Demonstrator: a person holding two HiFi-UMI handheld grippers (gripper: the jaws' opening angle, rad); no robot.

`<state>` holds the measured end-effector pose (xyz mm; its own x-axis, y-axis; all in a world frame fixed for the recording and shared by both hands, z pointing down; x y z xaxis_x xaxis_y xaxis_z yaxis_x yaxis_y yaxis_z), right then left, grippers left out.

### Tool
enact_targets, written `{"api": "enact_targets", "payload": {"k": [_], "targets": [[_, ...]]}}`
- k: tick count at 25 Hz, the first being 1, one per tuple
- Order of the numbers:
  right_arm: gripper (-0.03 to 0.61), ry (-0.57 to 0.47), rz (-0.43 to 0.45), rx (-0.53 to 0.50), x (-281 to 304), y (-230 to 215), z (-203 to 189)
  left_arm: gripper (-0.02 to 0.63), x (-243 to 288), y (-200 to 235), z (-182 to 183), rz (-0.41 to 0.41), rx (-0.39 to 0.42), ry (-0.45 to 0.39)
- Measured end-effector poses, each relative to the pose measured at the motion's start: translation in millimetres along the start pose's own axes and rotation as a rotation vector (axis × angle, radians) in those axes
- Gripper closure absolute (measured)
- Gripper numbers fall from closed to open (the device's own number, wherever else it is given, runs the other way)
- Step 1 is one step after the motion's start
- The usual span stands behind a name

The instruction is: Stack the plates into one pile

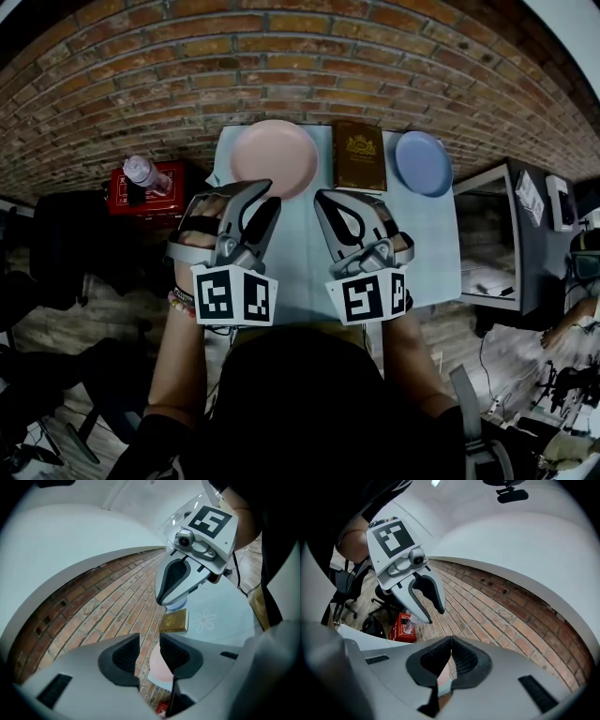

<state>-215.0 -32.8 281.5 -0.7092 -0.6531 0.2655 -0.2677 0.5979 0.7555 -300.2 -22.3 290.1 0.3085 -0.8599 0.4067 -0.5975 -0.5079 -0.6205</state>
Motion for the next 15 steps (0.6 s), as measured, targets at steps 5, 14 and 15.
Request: {"api": "enact_targets", "payload": {"k": [5, 14, 15], "targets": [[0.545, -0.012, 0.003, -0.010, 0.8, 2.3, 4.2, 0.468, -2.3, -0.9, -6.3, 0.010, 0.000, 0.018], [0.545, -0.007, 0.020, -0.019, -1.3, 5.1, -0.8, 0.468, 1.9, -5.9, -6.7, 0.004, 0.004, 0.033], [0.545, -0.005, 0.020, -0.017, -1.6, 5.0, -1.7, 0.468, 3.5, -7.0, -8.0, -0.002, 0.003, 0.038]]}}
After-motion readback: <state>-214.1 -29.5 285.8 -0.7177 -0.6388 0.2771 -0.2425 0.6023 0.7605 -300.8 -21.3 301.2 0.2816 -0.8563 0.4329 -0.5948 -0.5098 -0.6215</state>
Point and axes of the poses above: the fingertips, and each gripper's own axes: x forward along the fingers, y to its left, z out of its top, the point moved 4 cm from there along -x, backward along the fingers, and after that the axes turned 8 degrees about -x, right-handed, at the moved point
